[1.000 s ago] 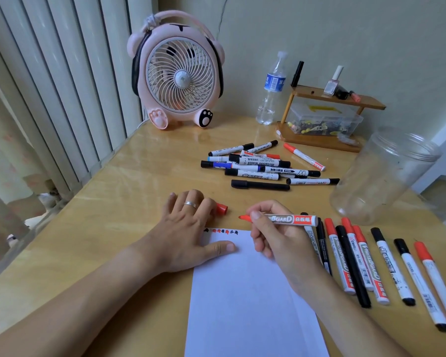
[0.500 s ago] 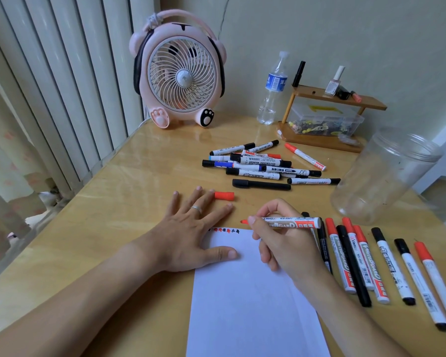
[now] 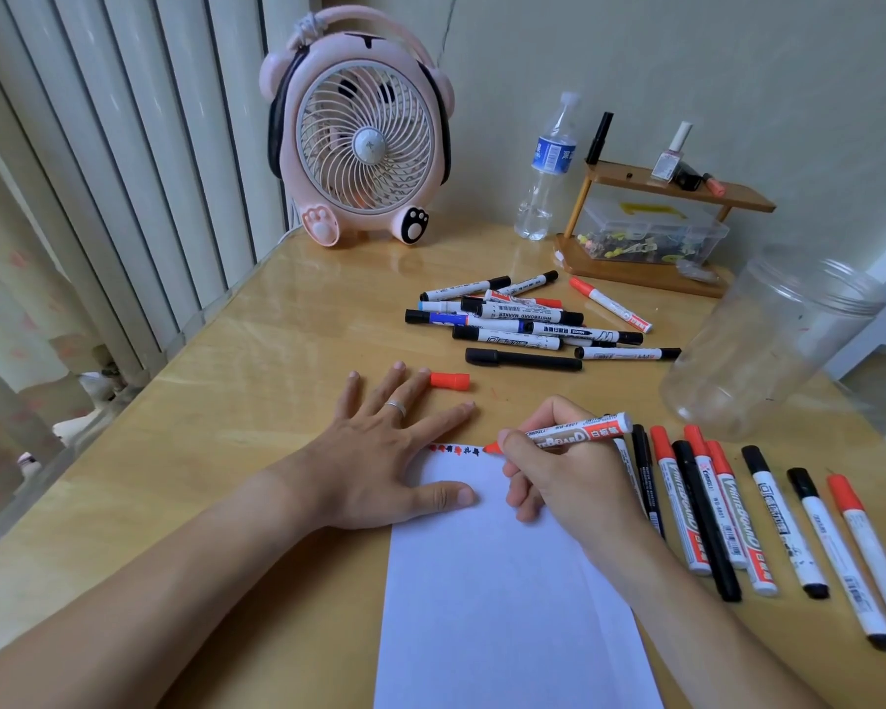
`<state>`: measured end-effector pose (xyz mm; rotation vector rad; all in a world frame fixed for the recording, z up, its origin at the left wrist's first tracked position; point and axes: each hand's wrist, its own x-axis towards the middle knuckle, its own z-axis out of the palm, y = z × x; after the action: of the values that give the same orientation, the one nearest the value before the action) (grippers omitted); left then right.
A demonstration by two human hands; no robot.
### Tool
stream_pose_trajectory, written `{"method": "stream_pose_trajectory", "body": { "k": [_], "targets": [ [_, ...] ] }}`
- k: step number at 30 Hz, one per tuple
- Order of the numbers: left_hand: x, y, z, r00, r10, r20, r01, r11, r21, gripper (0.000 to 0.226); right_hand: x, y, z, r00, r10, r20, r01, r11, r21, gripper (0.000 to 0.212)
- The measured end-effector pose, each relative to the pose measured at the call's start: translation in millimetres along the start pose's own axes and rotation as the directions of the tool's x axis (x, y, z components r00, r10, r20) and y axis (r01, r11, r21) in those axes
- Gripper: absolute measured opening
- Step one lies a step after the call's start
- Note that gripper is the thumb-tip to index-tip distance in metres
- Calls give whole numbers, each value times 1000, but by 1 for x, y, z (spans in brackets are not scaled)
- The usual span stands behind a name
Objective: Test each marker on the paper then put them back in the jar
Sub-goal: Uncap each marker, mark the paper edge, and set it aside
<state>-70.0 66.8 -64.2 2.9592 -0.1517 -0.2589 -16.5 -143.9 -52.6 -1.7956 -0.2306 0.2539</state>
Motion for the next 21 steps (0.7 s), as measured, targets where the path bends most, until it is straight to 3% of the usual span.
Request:
{"method": "stream_pose_trajectory", "body": {
  "k": [21],
  "targets": [
    [0, 0, 0, 1000, -3, 7, 3, 1000, 18, 87, -2, -2, 2, 1000, 9, -4, -9, 999, -50, 19]
  ]
}}
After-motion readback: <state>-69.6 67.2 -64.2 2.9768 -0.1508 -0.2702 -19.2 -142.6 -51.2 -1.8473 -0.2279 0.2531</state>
